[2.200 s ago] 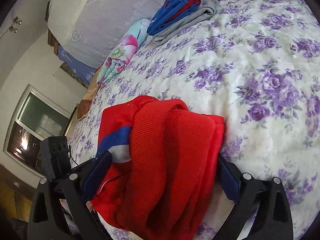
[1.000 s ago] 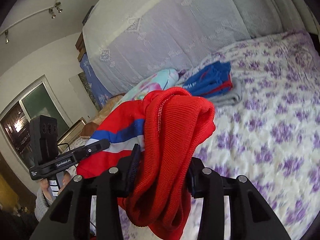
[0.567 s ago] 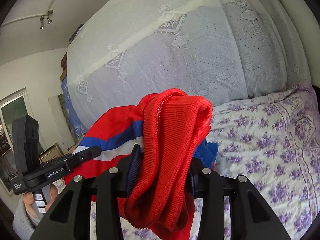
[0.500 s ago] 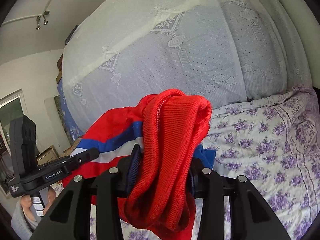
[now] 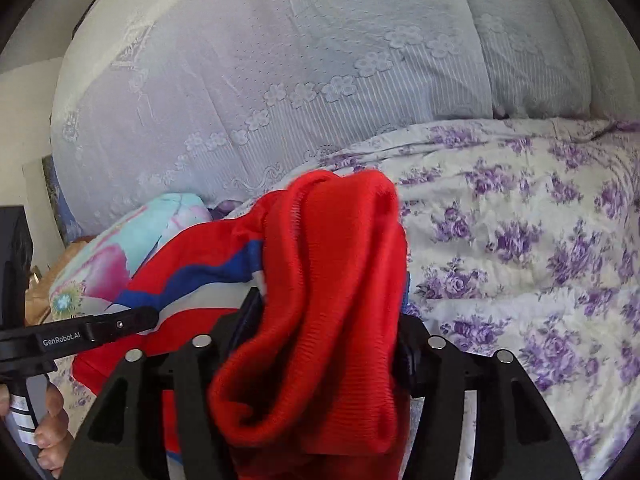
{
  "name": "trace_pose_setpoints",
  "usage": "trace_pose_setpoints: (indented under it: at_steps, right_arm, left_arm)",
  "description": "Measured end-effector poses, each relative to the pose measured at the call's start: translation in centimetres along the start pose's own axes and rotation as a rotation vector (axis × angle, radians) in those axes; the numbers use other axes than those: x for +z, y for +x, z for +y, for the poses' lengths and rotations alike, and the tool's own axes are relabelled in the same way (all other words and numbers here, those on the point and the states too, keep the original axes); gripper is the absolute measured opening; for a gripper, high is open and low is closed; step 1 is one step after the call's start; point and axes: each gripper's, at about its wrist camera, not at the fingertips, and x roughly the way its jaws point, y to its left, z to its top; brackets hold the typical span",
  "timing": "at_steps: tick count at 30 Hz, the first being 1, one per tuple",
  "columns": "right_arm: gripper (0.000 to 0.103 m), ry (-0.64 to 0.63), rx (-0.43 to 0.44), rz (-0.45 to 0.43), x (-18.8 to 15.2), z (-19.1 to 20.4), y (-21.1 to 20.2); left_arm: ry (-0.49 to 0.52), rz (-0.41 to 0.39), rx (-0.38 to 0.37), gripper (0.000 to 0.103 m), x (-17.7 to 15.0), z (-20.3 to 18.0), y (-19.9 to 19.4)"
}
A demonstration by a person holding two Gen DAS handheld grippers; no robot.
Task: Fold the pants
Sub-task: 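Carry the folded jacket with both tools and place it on the blue-grey stack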
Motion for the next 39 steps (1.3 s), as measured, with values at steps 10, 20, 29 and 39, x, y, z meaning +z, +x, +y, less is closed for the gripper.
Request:
trace_pose_setpoints:
  at_steps: [10, 20, 29, 39]
  right_arm:
    - [0.079, -0.102, -0.027, -0.237, 3.4, 2.7, -7.6]
    - [0.047, -0.165, 0.033, -0.062, 1.9, 3.8, -2.3]
    - [0.044, -0.155, 0.029, -0.08, 1.4, 3.5, -2.9]
    - [0.07, -0.304, -0.098, -0.073, 0.2, 5.3, -2.4]
  left_arm:
    - [0.01, -0.206, 0.039, 0.04, -0.4, 0.1, -4.9]
    - [0.101, -0.096, 0.024, 0.041, -1.2, -2.4, -2.5]
    - [0.126, -0.161, 0.073, 0.047, -2.4, -2.3, -2.6]
    - [0.121, -0.113, 0.148, 0.084, -2.1, -1.3, -1.1]
